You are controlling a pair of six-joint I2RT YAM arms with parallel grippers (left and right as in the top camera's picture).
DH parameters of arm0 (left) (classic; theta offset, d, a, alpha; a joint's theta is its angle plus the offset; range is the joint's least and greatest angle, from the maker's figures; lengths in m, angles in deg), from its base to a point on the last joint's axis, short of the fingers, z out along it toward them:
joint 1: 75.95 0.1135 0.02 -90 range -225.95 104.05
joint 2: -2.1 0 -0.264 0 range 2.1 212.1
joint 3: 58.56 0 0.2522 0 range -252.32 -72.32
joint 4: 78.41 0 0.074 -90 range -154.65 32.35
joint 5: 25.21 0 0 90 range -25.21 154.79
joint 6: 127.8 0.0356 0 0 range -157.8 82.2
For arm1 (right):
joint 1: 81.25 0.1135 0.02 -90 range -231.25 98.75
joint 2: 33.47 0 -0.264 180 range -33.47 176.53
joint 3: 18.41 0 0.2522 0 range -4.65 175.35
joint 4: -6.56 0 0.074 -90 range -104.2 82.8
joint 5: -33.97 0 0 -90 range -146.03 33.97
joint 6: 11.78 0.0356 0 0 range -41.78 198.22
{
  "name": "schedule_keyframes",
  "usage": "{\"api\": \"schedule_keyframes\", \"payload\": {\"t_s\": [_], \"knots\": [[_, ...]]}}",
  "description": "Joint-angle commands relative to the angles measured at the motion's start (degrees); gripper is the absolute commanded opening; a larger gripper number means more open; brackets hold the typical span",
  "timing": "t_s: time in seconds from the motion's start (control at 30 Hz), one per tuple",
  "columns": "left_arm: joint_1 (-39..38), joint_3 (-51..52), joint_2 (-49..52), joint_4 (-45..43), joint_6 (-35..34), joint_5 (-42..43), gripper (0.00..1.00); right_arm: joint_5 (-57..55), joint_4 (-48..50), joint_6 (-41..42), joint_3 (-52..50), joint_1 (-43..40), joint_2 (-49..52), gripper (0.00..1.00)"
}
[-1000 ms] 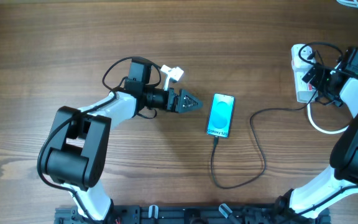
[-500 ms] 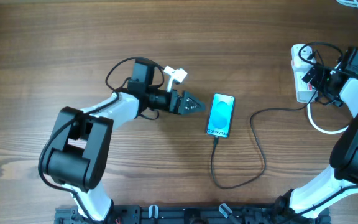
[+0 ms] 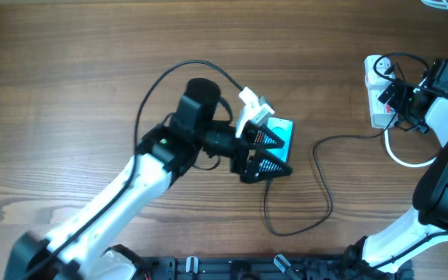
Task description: Plug charger to phone and switch on socket
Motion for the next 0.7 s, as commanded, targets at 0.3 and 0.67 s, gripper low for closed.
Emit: {"api": "schedule_keyframes", "payload": {"t_s": [0.3,0.67], "knots": [[11.34,1.55,-30.91,20.57,-4.57,-41.68,1.0,-1.05,0.26,-0.94,-0.63,0.24,-0.61,1.0],[14.25,36.24,-34.01,-5.92,-8.02,-58.4,1.0,-1.05,0.26,-0.94,-0.63,0.24,-0.61,1.0]]}}
